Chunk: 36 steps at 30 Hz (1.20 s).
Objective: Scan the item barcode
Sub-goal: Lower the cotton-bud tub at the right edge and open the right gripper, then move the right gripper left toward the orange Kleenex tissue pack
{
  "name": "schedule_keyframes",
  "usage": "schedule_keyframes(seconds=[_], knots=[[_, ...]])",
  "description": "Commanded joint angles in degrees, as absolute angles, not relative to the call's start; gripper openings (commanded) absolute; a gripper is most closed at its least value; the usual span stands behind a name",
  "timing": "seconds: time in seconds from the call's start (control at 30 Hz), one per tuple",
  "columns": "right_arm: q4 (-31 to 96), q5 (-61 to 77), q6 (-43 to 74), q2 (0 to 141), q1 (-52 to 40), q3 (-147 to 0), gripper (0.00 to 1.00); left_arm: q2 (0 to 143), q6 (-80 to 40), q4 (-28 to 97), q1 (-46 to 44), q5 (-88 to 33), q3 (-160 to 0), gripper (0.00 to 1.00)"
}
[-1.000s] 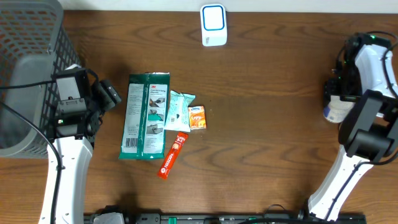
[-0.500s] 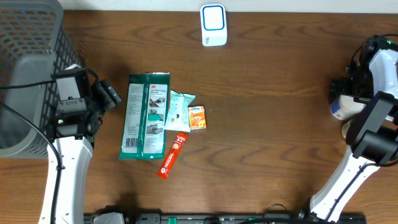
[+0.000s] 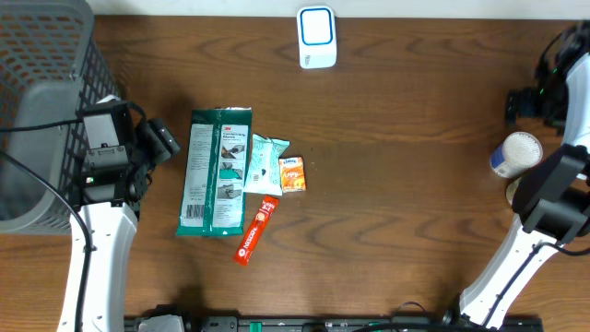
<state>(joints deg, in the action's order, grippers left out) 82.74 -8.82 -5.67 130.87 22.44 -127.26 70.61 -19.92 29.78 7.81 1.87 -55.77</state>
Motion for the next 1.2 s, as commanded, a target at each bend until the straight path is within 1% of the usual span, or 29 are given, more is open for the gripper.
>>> schedule_keyframes(seconds=[0.0,0.07,0.13,0.27,0.4,0.47,0.57,0.67,0.7,0.73,0.77,0.83,0.93,1.07,1.17], knots=[[85.2,-4.0,-6.1,130.5,21.7,-133.9,0.99,70.1,-20.3,29.8,8.0,2.6,-57.2,0.88],[87.2,2.0,-5.6,130.5,20.9,-137.3,0.99,70.1,-20.3,29.8,8.0,2.6,-57.2,0.88],[89.6,10.9,-5.6,130.5,19.7,-140.3,0.99,70.1,-20.3,29.8,8.0,2.6,-57.2,0.88],[92.8,27.2,-5.7,130.5,15.9,-142.2,0.99,70.1,-20.3,29.8,8.0,2.6,-57.2,0.88],[92.7,33.9,-5.4,130.5,9.5,-141.0,0.99,70.1,-20.3,29.8,8.0,2.6,-57.2,0.88],[91.7,33.9,-2.6,130.5,5.7,-139.9,0.99,70.1,-20.3,29.8,8.0,2.6,-57.2,0.88],[88.7,34.0,5.4,130.5,-1.1,-137.6,0.99,70.1,-20.3,29.8,8.0,2.6,-57.2,0.88],[86.1,33.9,5.8,130.5,-6.8,-135.0,0.99,70.1,-20.3,29.8,8.0,2.6,-57.2,0.88],[85.2,33.5,5.8,130.5,-8.7,-134.1,0.96,70.1,-20.3,29.8,8.0,2.6,-57.2,0.89],[84.0,32.9,6.0,130.5,-10.6,-132.9,0.89,70.1,-20.3,29.8,8.0,2.6,-57.2,0.88],[82.7,31.5,6.6,130.5,-12.8,-131.5,0.87,70.1,-20.3,29.8,8.0,2.6,-57.2,0.88],[79.8,25.2,10.1,130.5,-17.3,-128.4,0.84,70.1,-20.3,29.8,8.0,2.6,-57.2,0.88],[76.9,18.3,16.2,130.5,-22.2,-124.4,0.81,70.1,-20.3,29.8,8.0,2.6,-57.2,0.88],[73.6,17.1,17.6,130.5,-26.8,-119.2,0.75,70.1,-20.3,29.8,8.0,2.6,-57.2,0.88],[72.2,17.0,18.0,130.5,-28.9,-116.2,0.68,70.1,-20.3,29.8,8.0,2.6,-57.2,0.88]])
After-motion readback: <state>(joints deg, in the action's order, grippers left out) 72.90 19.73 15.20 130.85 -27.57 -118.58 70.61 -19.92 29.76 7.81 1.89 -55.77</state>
